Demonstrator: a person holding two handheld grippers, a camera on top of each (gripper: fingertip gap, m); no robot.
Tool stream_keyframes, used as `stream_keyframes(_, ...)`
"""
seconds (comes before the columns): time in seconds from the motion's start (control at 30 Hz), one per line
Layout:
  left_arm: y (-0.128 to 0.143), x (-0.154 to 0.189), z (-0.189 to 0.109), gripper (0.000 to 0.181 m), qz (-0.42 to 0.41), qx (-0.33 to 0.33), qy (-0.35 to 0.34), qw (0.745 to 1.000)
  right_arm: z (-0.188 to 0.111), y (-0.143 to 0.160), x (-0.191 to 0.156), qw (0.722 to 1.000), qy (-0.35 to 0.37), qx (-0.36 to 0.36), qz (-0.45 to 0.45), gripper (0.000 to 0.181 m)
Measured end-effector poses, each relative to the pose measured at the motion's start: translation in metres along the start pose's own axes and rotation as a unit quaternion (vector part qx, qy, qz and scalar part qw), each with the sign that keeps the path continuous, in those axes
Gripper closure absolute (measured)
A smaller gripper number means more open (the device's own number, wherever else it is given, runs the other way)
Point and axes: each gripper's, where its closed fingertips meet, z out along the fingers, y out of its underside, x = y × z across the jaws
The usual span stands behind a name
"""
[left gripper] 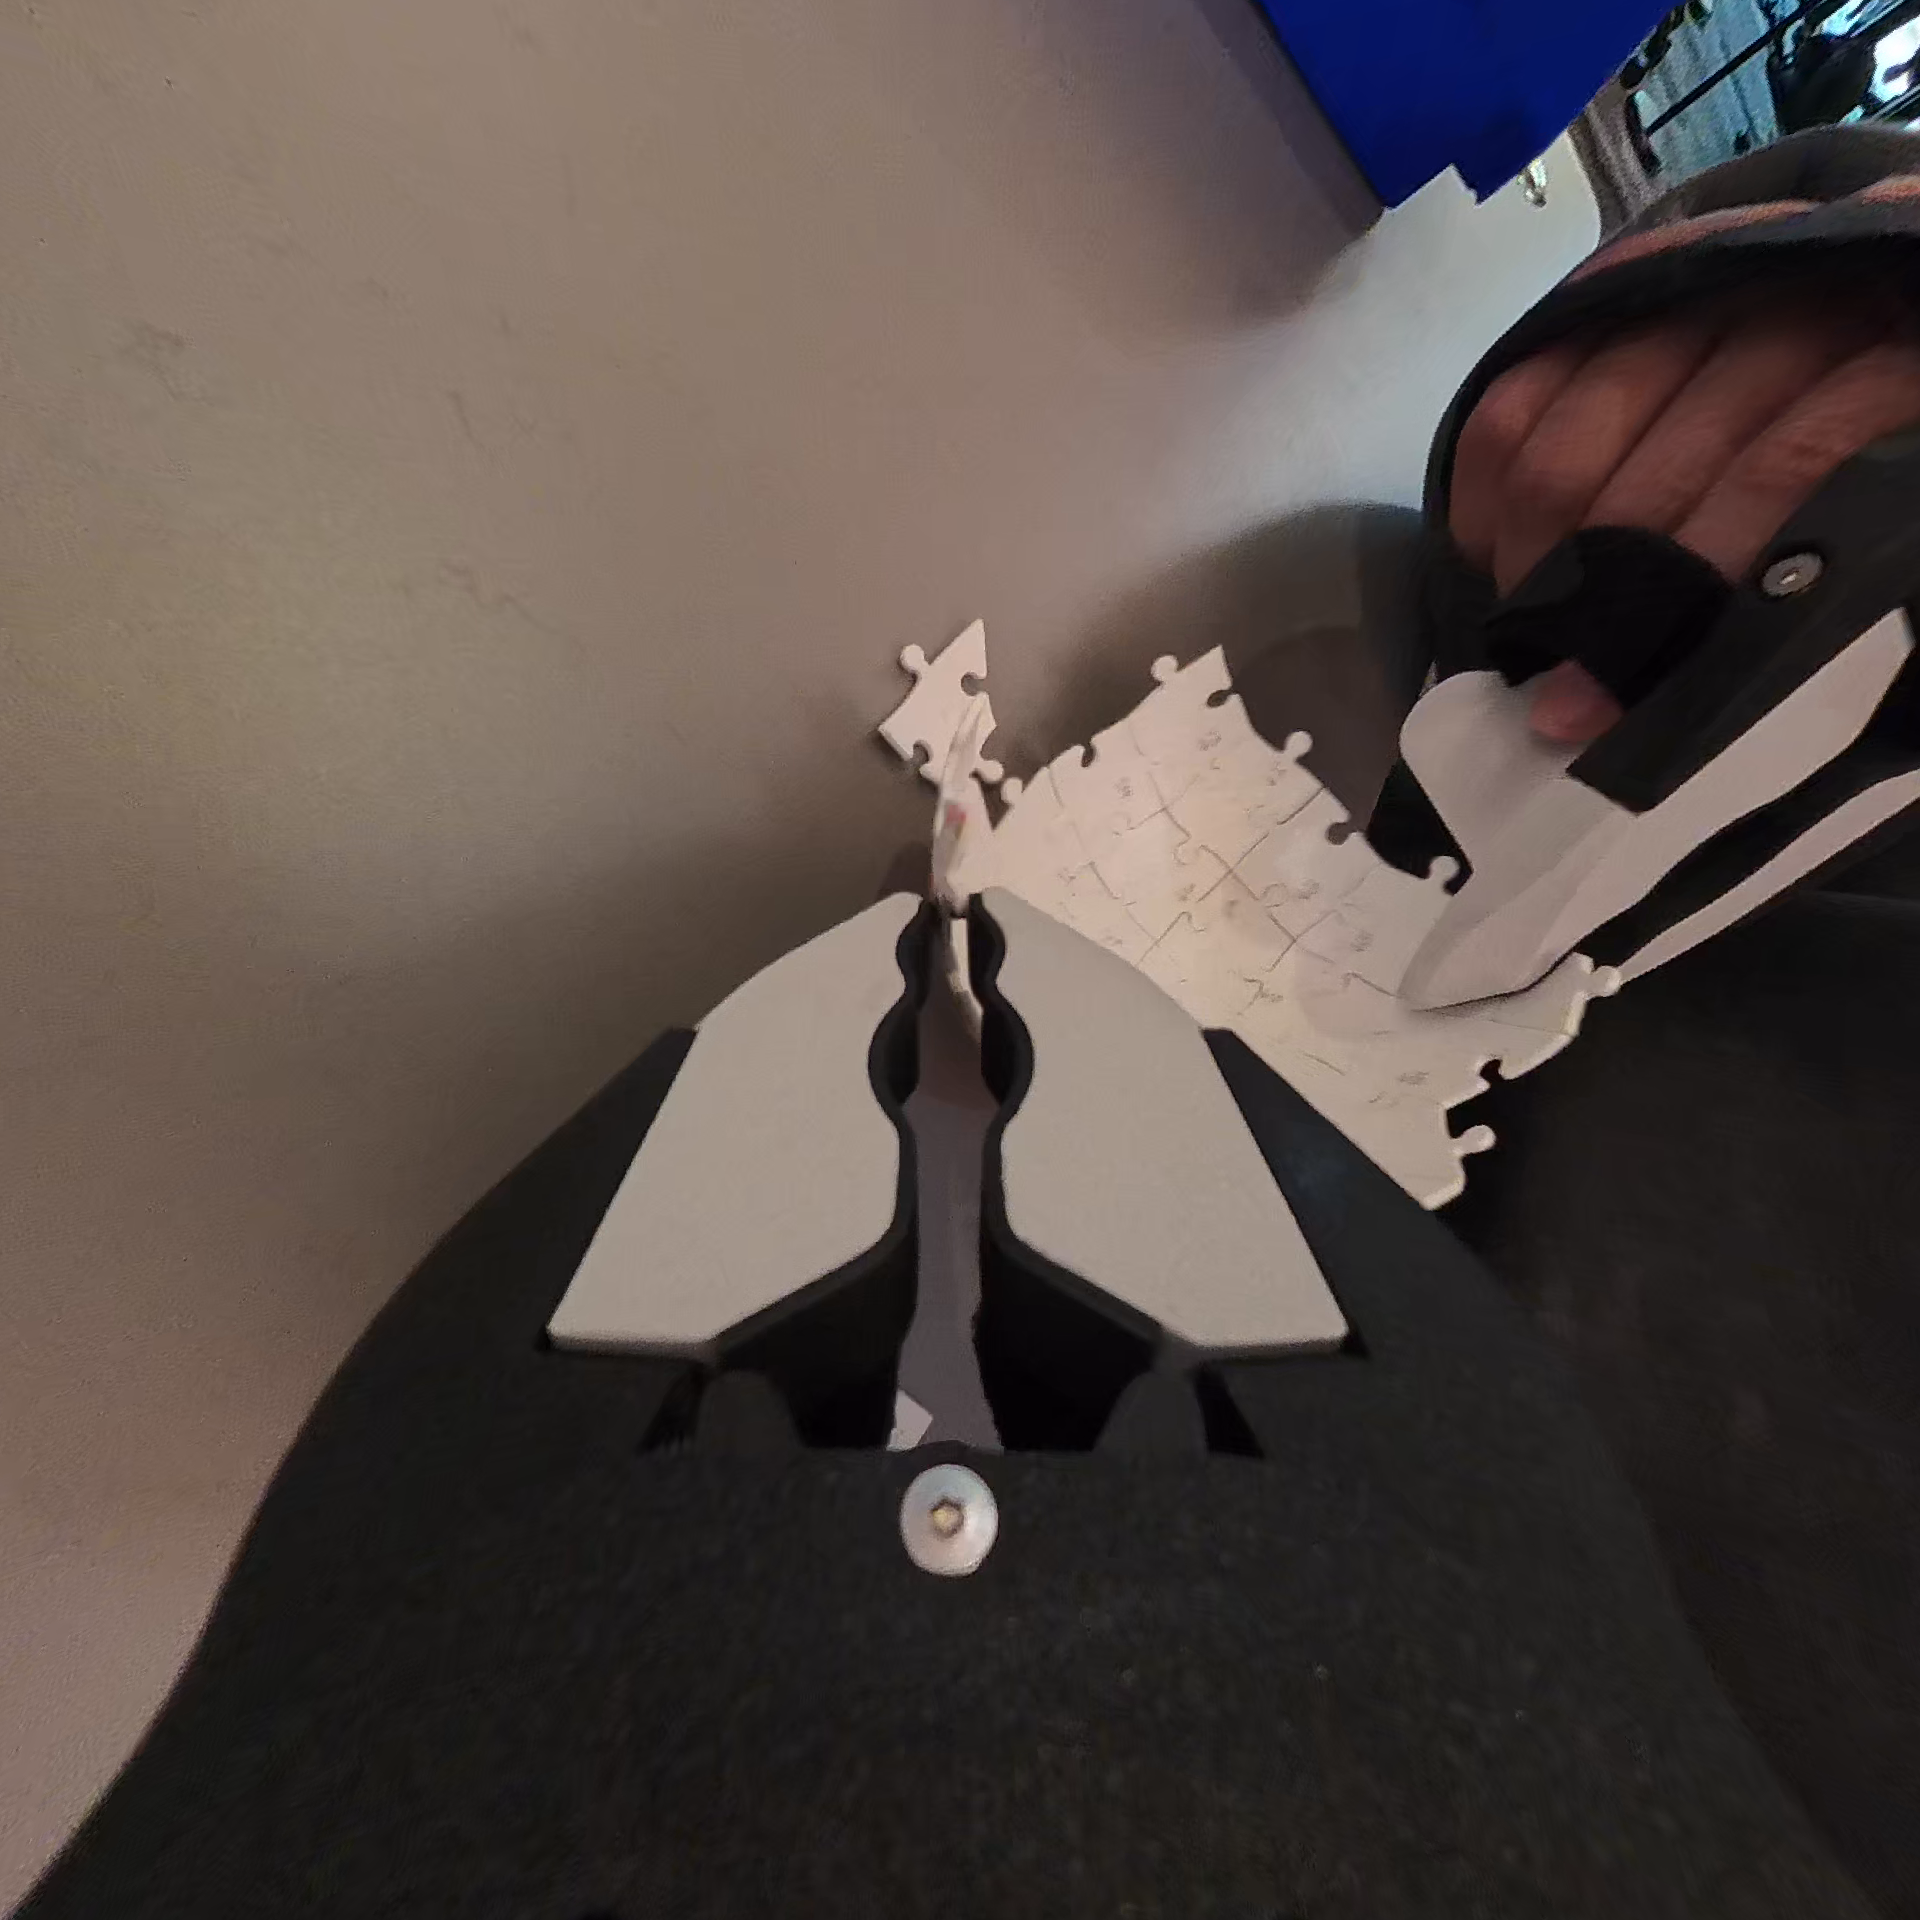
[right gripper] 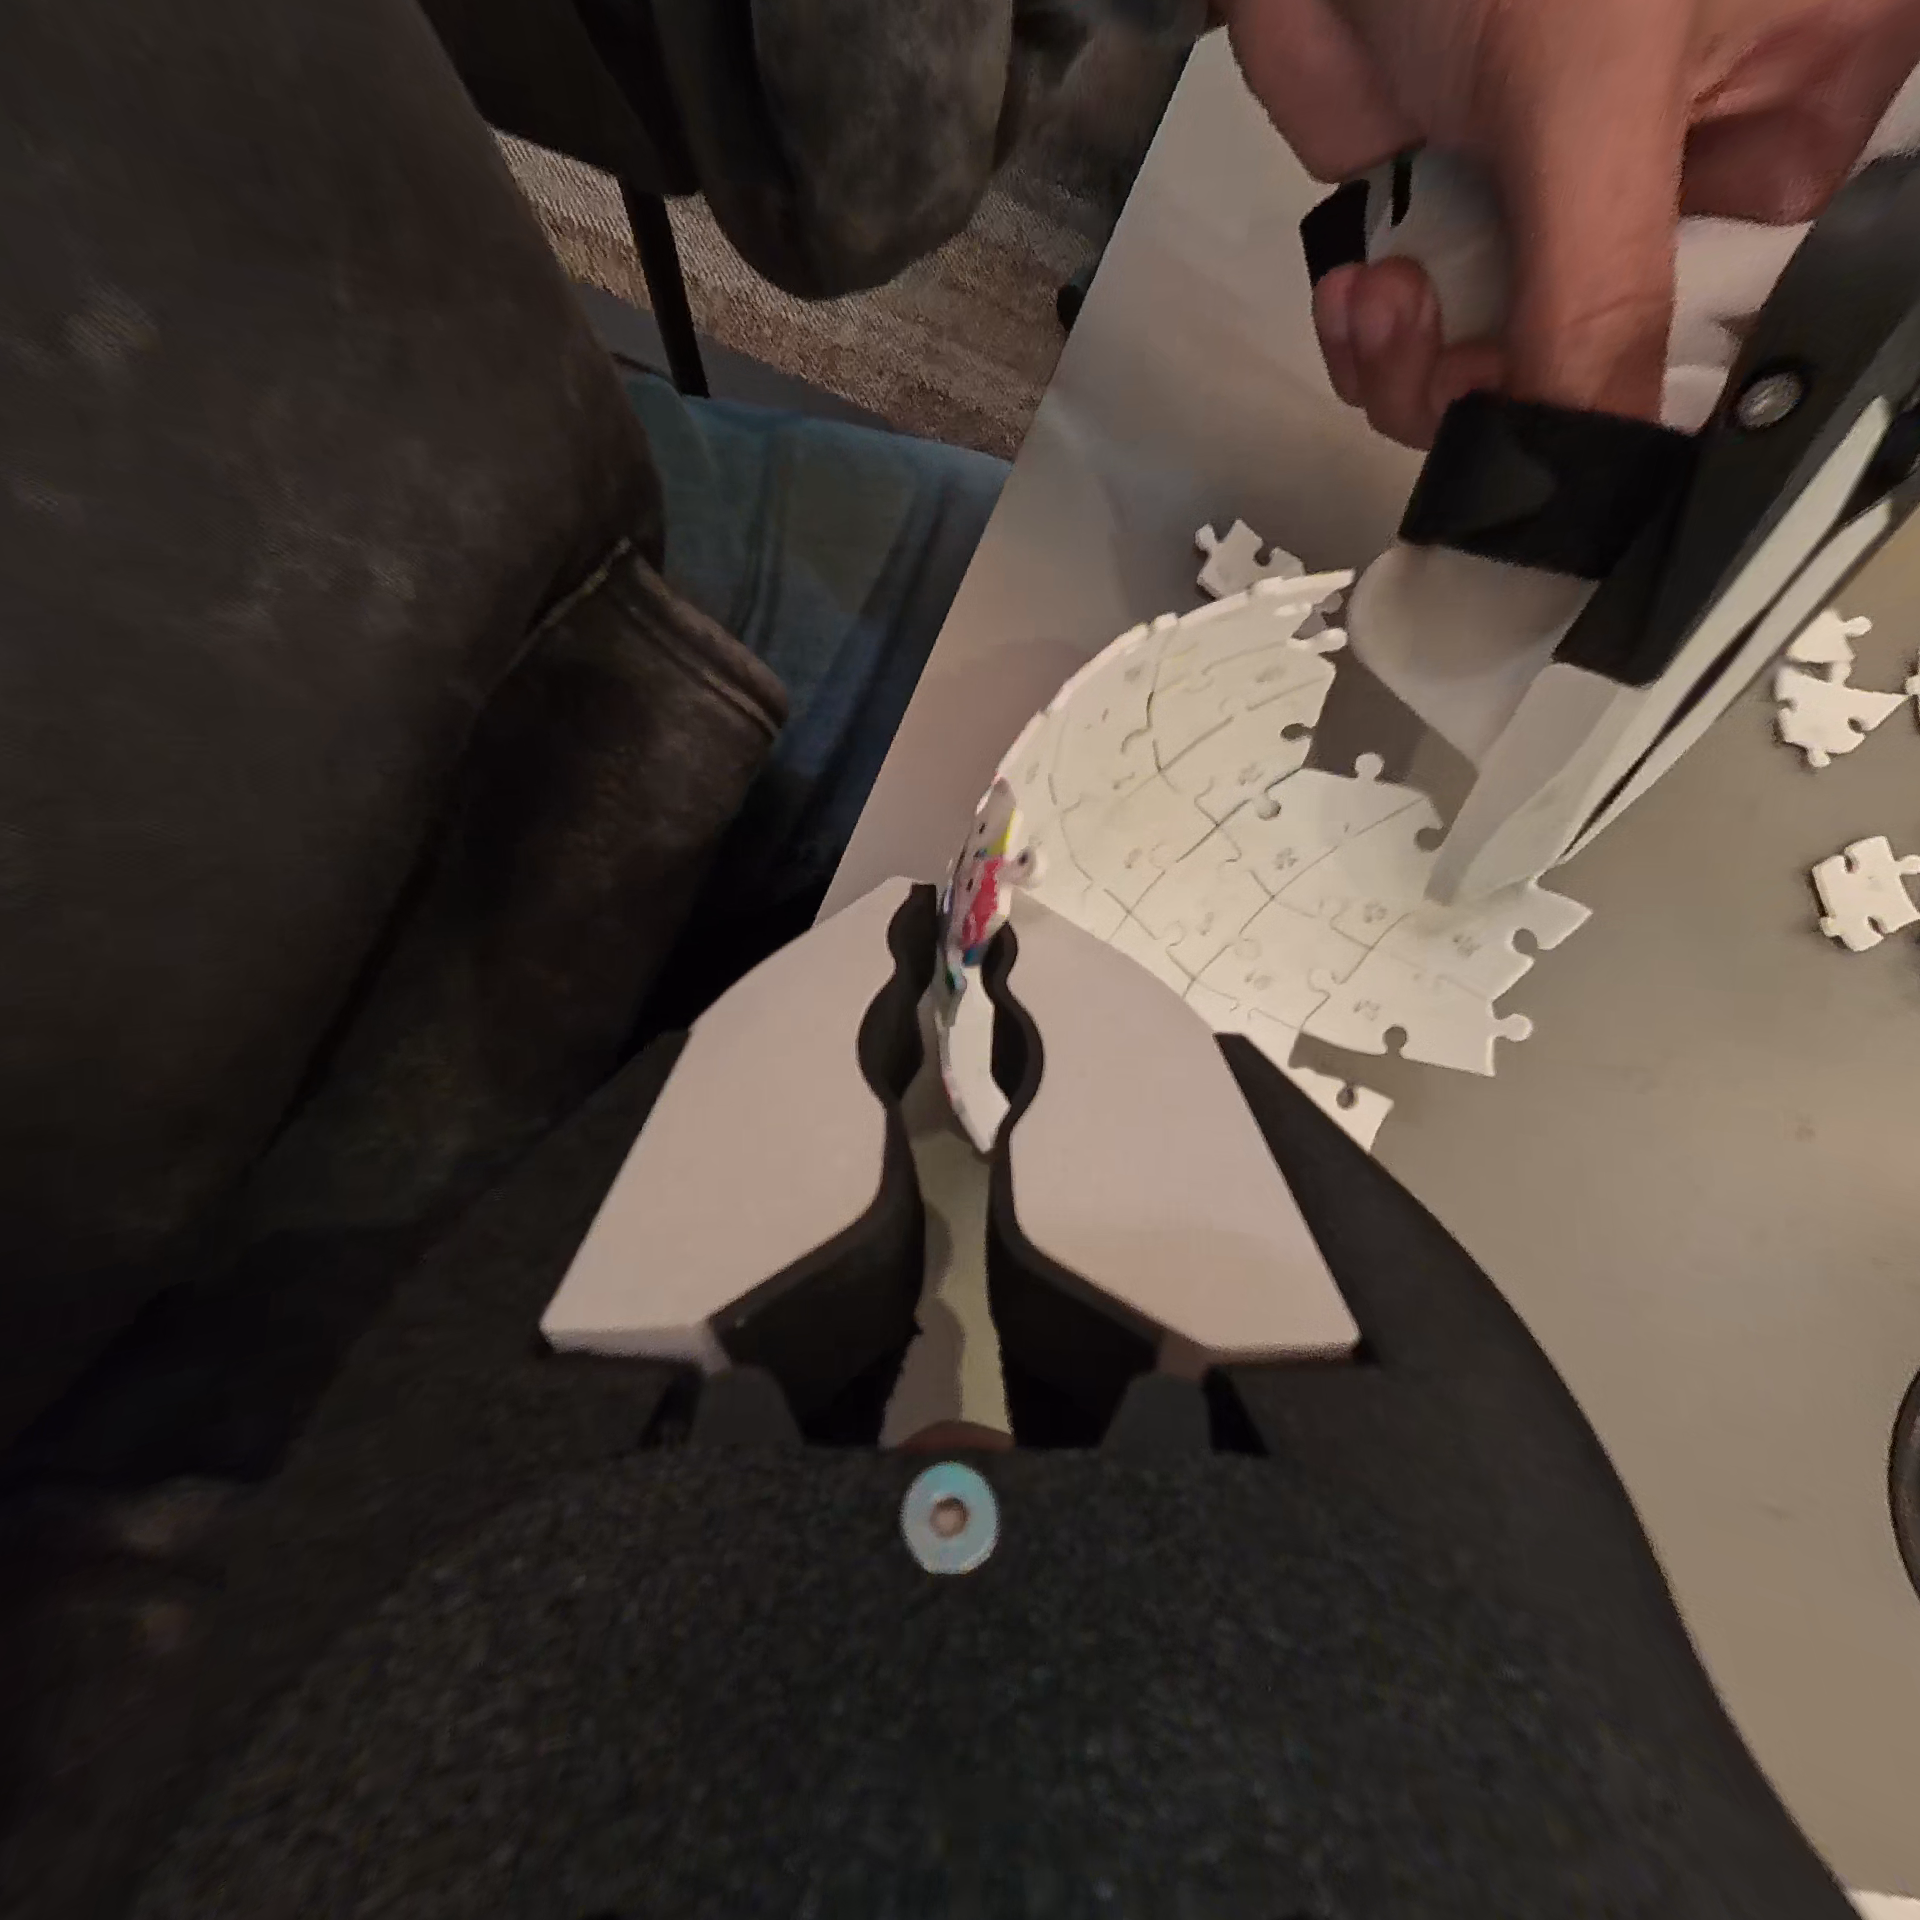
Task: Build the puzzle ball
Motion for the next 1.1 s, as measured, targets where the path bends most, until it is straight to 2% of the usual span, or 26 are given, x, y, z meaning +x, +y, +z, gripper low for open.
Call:
stream_keyframes(0.03, 0.002, -0.001, 0.0, 0.177, -0.001, -0.005, 0.0, 1.0, -0.001, -0.002, 0.001, 1.0, -0.003, 0.007, 0.001, 0.172)
stream_keyframes(0.13, 0.01, -0.004, 0.0, 0.179, -0.019, -0.011, -0.004, 1.0, -0.011, -0.016, 0.001, 0.999, -0.012, 0.048, 0.013, 0.158)
stream_keyframes(0.2, 0.016, -0.007, -0.002, 0.18, -0.046, -0.01, -0.003, 0.999, -0.029, -0.027, 0.005, 0.995, -0.015, 0.092, 0.031, 0.147)
stream_keyframes(0.27, 0.022, -0.01, -0.004, 0.18, -0.081, -0.003, 0.003, 0.997, -0.052, -0.029, 0.016, 0.989, -0.011, 0.137, 0.057, 0.145)
stream_keyframes(0.33, 0.025, -0.013, -0.007, 0.18, -0.122, 0.015, 0.007, 0.992, -0.069, -0.017, 0.042, 0.982, 0.019, 0.163, 0.098, 0.149)
stream_keyframes(0.37, 0.028, -0.014, -0.008, 0.18, -0.14, 0.022, 0.009, 0.99, -0.071, -0.003, 0.059, 0.978, 0.043, 0.159, 0.127, 0.152)
stream_keyframes(0.43, 0.033, -0.014, -0.01, 0.18, -0.168, 0.032, 0.013, 0.985, -0.06, 0.038, 0.085, 0.975, 0.068, 0.096, 0.19, 0.155)
stream_keyframes(0.53, 0.037, -0.015, -0.012, 0.18, -0.195, 0.041, 0.017, 0.98, -0.03, 0.075, 0.092, 0.975, 0.071, 0.011, 0.209, 0.161)
stream_keyframes(0.73, 0.043, -0.014, -0.011, 0.18, -0.23, 0.04, 0.034, 0.972, -0.002, 0.083, 0.097, 0.981, 0.123, -0.033, 0.143, 0.162)
stream_keyframes(0.8, 0.045, -0.011, -0.009, 0.18, -0.232, 0.035, 0.046, 0.971, 0.002, 0.091, 0.097, 0.982, 0.121, -0.057, 0.137, 0.162)
stream_keyframes(0.93, 0.046, -0.011, -0.008, 0.18, -0.235, 0.034, 0.058, 0.97, 0.006, 0.098, 0.095, 0.984, 0.089, -0.057, 0.146, 0.163)
stream_keyframes(1.1, 0.048, -0.01, -0.009, 0.18, -0.233, 0.029, 0.065, 0.97, 0.002, 0.107, 0.117, 0.985, 0.093, -0.099, 0.109, 0.169)
